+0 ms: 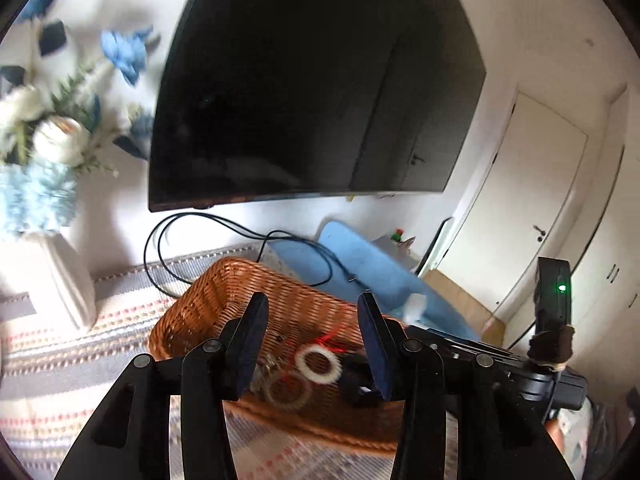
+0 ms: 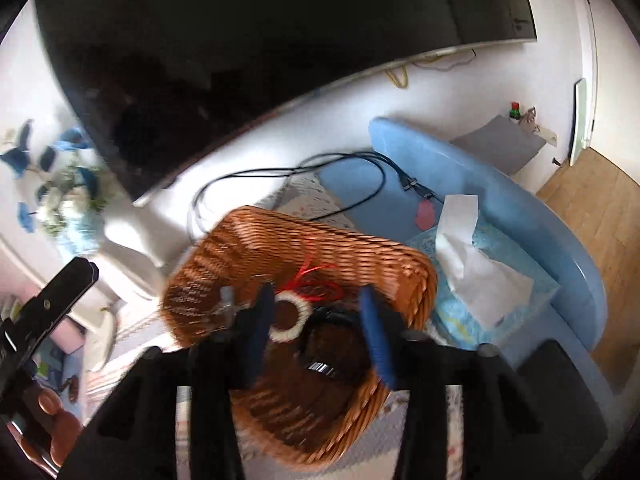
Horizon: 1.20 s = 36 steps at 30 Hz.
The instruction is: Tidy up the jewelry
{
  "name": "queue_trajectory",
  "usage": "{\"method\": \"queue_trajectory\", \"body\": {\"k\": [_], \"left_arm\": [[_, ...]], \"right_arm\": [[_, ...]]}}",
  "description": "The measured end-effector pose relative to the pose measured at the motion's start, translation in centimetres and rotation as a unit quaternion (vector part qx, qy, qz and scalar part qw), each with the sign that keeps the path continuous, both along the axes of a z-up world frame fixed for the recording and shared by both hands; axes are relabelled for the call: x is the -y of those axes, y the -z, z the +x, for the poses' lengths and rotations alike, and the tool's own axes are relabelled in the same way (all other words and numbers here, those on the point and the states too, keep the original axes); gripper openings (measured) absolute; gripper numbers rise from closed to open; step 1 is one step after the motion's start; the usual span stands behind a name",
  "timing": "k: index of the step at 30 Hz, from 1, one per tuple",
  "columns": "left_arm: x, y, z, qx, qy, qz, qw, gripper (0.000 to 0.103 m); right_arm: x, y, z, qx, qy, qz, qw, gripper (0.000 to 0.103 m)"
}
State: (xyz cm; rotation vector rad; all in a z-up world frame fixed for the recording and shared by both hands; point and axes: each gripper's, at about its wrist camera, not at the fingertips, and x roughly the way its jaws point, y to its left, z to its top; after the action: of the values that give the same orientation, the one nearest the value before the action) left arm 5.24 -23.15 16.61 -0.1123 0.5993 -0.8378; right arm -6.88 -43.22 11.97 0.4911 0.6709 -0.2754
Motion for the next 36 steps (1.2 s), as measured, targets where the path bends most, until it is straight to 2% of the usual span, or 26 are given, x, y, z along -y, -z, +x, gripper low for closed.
{"method": "queue_trajectory", "body": {"k": [5, 9, 12, 15, 18, 23, 26, 31, 36], "left_arm": [[-3.8, -2.4, -5.5, 0.020, -0.026, -0.021, 0.9992, 0.051], [-6.8, -3.6, -9.9, 0.042, -0.074, -0.019, 0.9962, 0.073], [-8.5, -3.7, -12.6, 0.049, -0.092, -0.007, 0.9945, 0.074], [-9.2, -3.5, -14.9, 0.064, -0.125, 0.032, 0.9896, 0.075], [-9.6, -2.9, -16.7, 0.078, -0.158, 0.075, 0.9815, 0.077], [-10.5, -2.2, -18.8, 0.083, -0.207, 0.113, 0.9683, 0.078], [-11.2, -2.6, -20.0, 0.093, -0.223, 0.117, 0.9633, 0.078], [-12.9, -3.1, -21.2, 0.113, -0.258, 0.103, 0.9540, 0.078], [-13.8, -2.7, -20.9, 0.106, -0.267, 0.093, 0.9534, 0.079]], "right_arm": [[-4.9, -2.2, -3.3, 0.003, -0.035, -0.029, 0.999, 0.051], [-8.9, -3.3, -5.5, -0.004, -0.049, -0.074, 0.996, 0.051], [-12.0, -4.4, -7.2, -0.005, -0.050, -0.126, 0.991, 0.051], [-14.5, -5.8, -9.5, 0.015, -0.045, -0.161, 0.986, 0.052], [-15.9, -6.3, -11.1, 0.033, -0.042, -0.170, 0.984, 0.066], [-17.9, -6.6, -12.6, 0.037, -0.047, -0.182, 0.981, 0.068], [-18.6, -6.5, -12.8, 0.036, -0.053, -0.183, 0.981, 0.068], [-19.8, -6.3, -12.8, 0.028, -0.057, -0.205, 0.977, 0.068], [-20.1, -6.2, -12.6, 0.021, -0.056, -0.213, 0.975, 0.068]]}}
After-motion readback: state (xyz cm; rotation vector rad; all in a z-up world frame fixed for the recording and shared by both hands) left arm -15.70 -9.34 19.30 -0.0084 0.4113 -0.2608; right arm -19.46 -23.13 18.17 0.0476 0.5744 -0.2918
